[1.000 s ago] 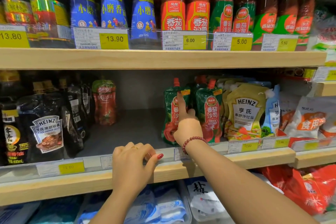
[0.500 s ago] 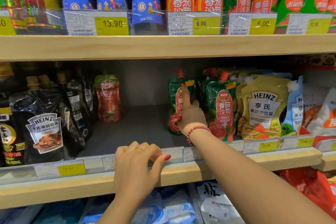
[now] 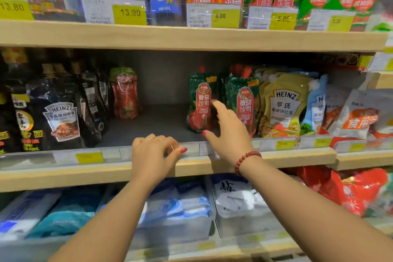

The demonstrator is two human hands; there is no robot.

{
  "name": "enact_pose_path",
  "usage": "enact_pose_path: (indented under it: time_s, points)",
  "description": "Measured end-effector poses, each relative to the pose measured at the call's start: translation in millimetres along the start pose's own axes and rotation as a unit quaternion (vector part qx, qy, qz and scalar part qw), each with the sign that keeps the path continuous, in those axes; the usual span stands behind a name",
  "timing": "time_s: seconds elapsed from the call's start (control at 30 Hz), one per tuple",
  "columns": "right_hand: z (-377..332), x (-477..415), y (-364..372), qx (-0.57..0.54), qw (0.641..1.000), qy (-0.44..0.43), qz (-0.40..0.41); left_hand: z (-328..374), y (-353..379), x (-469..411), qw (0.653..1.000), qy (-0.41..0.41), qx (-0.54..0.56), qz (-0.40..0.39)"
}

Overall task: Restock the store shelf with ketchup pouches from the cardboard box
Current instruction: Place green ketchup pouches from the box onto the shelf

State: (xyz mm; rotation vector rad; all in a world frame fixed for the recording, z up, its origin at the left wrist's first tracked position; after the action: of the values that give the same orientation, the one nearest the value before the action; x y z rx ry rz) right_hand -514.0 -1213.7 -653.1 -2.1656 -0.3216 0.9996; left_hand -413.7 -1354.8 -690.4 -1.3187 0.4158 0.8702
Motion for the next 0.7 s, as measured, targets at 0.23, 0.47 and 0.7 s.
enact_pose_path:
  time_s: [0.23,0.47,0.7]
  points:
    - [42,153,-6,0.031,0.996,-0.06,-0.053,7,-1,8,0.998,-0.047,0.02,-0.021]
    - [149,279,56,0.066,0.962,0.124,-0.233,65,14,103,0.976,0.043,0.213,-0.031]
    - [178,330,85,0.02,0.95,0.204,-0.235,42,124,258,0.912,-0.071,0.247,-0.321]
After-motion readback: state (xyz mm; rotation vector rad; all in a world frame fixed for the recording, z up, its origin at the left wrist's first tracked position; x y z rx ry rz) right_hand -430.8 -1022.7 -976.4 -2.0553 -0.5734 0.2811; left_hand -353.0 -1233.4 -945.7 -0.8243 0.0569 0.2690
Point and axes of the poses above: each hand's wrist, its own x-axis away from the middle knuckle, its own y-axis out of the palm, z = x × y, the point moved 10 cm from there along -x, towards the middle knuckle
